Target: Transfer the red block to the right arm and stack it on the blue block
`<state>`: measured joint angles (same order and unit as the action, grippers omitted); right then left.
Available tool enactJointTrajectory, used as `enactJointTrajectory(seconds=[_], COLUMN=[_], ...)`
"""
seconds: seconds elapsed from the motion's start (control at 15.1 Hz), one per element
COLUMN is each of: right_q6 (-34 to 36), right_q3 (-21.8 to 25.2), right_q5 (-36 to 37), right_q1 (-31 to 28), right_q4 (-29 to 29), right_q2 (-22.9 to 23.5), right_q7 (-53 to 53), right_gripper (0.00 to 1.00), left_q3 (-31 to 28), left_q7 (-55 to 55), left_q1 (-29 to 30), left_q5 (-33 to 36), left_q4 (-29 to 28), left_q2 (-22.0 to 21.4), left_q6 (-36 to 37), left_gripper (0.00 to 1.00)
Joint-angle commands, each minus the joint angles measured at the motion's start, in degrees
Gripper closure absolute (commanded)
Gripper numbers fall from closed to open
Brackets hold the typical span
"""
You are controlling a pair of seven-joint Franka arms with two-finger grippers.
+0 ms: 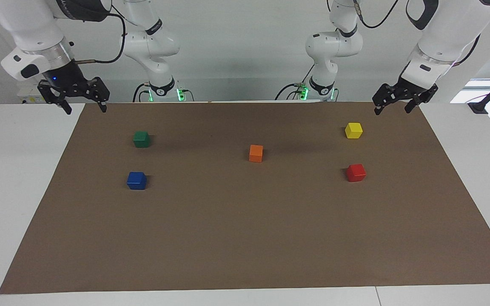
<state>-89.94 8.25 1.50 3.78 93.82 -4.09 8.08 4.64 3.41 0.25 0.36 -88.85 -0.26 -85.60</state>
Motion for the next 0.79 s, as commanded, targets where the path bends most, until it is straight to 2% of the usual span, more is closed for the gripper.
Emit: enactJointTrajectory(seconds=[0.0,0.4,0.6,0.73], right_q6=[0.47,0.55,0.55,0.64], right_q3=[-1.04,-0.95,-0.95,-0.95], right_q5=[-0.01,-0.01,-0.01,-0.01], right_q1=[-1.05,-1.05,-1.05,-1.05], right_q4=[-0.04,-0.04,-0.04,-0.04], right_q2=[-0.48,-0.48,-0.48,-0.48], right_q7=[-1.05,-1.05,-0.96,-0.96], right_gripper=[0.0,0.0,0.0,0.0], left_q3=[-0.51,-0.33,-1.03,-1.12], left_q7=[-0.42,-0.51,-0.51,-0.51], left_q1=[-0.6,-0.68,-0.68,-0.68], left_q5=[-0.8,-0.8,-0.8,-0.8], left_q4=[-1.24,-1.5,-6.42,-8.17], left_q2=[-1.05,-1.05,-1.49,-1.15], left_q6=[-0.45,-0.45,-2.11,-7.01], left_gripper=[0.0,0.0,0.0,0.0])
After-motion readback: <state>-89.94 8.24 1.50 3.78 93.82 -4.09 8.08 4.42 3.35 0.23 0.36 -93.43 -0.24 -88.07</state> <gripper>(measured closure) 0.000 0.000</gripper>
